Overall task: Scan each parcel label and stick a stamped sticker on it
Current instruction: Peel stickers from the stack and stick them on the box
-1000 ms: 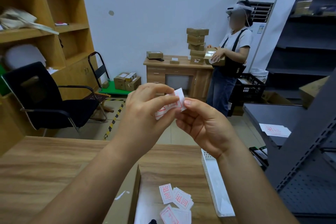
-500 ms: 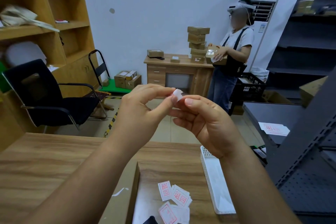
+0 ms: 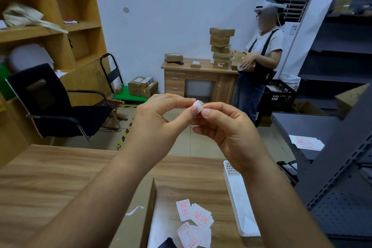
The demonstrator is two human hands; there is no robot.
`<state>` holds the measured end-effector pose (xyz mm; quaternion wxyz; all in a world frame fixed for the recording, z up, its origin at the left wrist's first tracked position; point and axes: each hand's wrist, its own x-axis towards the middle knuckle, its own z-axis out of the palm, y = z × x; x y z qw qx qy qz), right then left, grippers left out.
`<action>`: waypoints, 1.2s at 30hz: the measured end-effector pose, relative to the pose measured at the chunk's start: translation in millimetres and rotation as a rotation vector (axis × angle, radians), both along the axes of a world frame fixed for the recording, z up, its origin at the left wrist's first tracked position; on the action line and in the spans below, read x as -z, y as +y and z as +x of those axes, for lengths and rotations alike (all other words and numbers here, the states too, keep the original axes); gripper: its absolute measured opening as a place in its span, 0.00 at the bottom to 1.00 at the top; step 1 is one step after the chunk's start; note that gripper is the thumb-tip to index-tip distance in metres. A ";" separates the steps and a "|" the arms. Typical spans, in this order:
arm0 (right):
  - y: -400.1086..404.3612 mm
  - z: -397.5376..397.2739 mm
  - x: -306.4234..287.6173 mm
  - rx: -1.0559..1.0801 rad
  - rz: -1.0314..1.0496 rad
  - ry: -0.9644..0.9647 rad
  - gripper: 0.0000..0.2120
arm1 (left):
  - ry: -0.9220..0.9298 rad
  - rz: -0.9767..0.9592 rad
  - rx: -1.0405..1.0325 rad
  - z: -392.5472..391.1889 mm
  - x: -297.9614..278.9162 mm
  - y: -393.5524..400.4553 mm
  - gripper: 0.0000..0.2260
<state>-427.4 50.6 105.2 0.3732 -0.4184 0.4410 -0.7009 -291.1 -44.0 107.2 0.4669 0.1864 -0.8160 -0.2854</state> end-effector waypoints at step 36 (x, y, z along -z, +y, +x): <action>-4.6 4.2 3.0 0.099 -0.014 0.125 0.07 | 0.093 -0.100 -0.012 -0.4 4.6 -6.0 0.02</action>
